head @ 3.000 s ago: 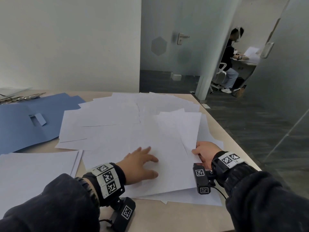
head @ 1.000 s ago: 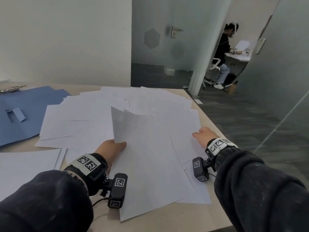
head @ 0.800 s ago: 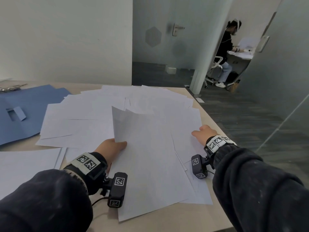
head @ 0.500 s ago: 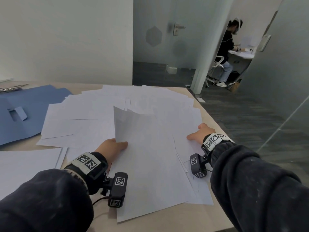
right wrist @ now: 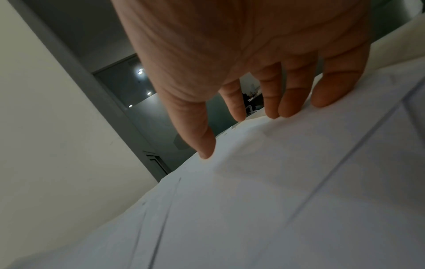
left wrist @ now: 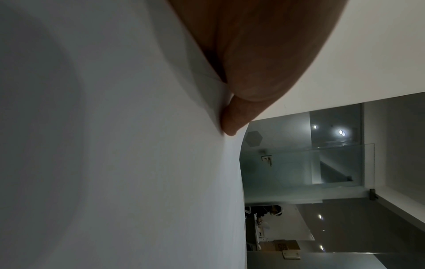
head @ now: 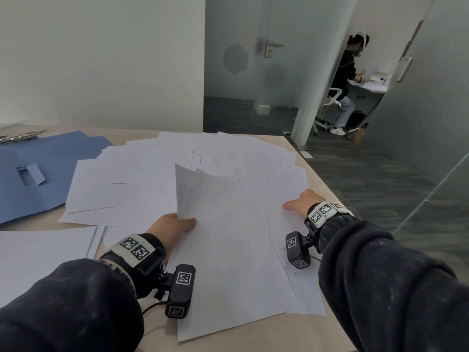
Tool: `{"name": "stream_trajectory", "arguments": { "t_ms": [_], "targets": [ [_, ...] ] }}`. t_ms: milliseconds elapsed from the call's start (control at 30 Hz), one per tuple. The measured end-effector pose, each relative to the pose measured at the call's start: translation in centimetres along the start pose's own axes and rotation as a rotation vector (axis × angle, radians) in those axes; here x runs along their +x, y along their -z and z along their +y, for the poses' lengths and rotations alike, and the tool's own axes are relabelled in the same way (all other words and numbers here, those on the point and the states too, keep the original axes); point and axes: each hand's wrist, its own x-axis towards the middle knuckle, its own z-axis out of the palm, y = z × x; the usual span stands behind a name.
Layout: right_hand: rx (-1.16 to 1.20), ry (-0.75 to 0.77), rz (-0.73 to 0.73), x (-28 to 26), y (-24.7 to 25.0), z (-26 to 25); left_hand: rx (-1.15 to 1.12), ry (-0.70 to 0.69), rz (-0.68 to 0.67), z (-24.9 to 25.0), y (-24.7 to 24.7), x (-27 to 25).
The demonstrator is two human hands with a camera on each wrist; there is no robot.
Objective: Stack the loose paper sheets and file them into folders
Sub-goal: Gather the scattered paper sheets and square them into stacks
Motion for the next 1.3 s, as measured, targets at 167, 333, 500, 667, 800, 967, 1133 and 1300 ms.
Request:
{"name": "stream_trajectory", "arguments": {
  "t_ms": [167, 333, 500, 667, 800, 967, 1133, 1300],
  "targets": [
    [0.079, 0.006, -0.037, 0.3, -0.1, -0.6, 0.022, 0.003, 0.019, 0.0, 0.0, -0.1],
    [0.133, 0.028, -0.044, 0.4, -0.2, -0.7, 0.006, 0.009, 0.009, 0.1, 0.0, -0.1],
    [0.204, 0.013, -0.071, 0.0, -0.5, -1.1, 0.002, 0.03, 0.016, 0.0, 0.1, 0.0],
    [0.399, -0.05, -0.073, 0.0, -0.7, -1.5, -0.008, 0.041, 0.017, 0.2, -0.1, -0.2],
    [0.524, -0.04, -0.153, 0.2, -1.4, -1.4, -0.004, 0.04, 0.013, 0.3, -0.1, -0.5],
    [0.602, -0.025, -0.217, -1.3, -1.5, -1.7, -0.007, 0.038, 0.012, 0.5, -0.2, -0.9],
    [0.552, 0.023, -0.225, -2.0, -2.0, -2.8, -0.028, 0.035, -0.008, 0.8, -0.2, -1.3],
    [0.492, 0.009, -0.286, -2.7, -2.6, -3.2, -0.024, 0.032, -0.008, 0.6, -0.1, -1.2]
  ]
}}
